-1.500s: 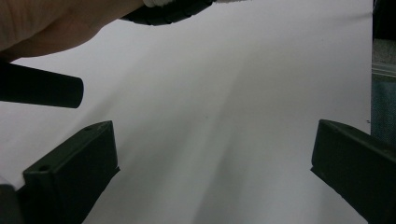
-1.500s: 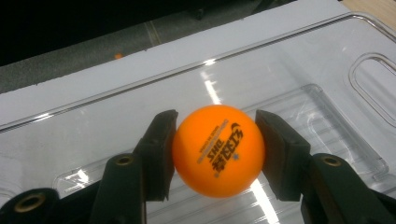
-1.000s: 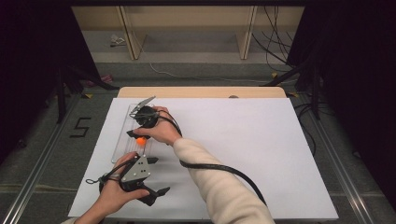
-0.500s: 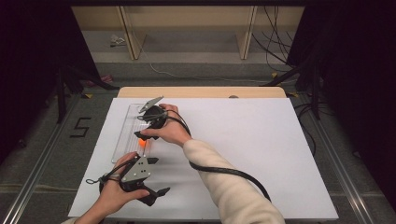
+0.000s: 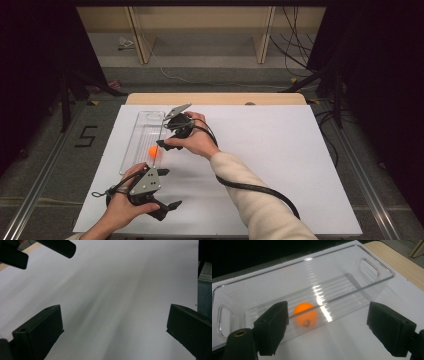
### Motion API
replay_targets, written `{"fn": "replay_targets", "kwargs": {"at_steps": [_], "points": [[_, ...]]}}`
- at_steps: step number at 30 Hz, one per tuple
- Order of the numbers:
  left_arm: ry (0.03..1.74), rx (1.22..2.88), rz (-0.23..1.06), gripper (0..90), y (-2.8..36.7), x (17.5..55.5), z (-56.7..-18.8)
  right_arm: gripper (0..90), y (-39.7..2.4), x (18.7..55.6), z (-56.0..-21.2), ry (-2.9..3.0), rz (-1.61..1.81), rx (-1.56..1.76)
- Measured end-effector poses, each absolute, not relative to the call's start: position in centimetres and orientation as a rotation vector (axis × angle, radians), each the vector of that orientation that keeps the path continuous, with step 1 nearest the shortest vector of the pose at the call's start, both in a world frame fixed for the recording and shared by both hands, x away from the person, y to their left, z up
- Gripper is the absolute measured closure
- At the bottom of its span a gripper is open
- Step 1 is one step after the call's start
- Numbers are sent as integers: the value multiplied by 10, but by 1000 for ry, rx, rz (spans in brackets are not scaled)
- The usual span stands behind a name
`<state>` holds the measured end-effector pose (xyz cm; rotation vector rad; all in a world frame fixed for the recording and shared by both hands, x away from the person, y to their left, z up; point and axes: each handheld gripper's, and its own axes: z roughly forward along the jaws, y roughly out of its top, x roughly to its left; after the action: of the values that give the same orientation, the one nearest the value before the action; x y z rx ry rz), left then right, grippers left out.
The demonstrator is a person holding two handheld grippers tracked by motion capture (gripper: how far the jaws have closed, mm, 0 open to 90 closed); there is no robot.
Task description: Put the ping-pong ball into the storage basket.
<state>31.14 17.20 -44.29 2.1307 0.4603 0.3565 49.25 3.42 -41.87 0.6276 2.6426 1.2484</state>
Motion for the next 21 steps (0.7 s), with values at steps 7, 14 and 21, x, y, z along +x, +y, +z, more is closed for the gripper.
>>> {"fn": "replay_targets", "kwargs": {"at_steps": [7, 14, 21], "points": [[461, 2131, 356, 0, 172, 311, -443, 183, 14, 489, -419, 2626, 1254, 656], [462, 2133, 353, 0, 172, 312, -443, 181, -6, 486, -419, 2612, 1245, 675], [462, 2134, 351, 0, 172, 312, -443, 178, -22, 481, -418, 2600, 1234, 688]]}}
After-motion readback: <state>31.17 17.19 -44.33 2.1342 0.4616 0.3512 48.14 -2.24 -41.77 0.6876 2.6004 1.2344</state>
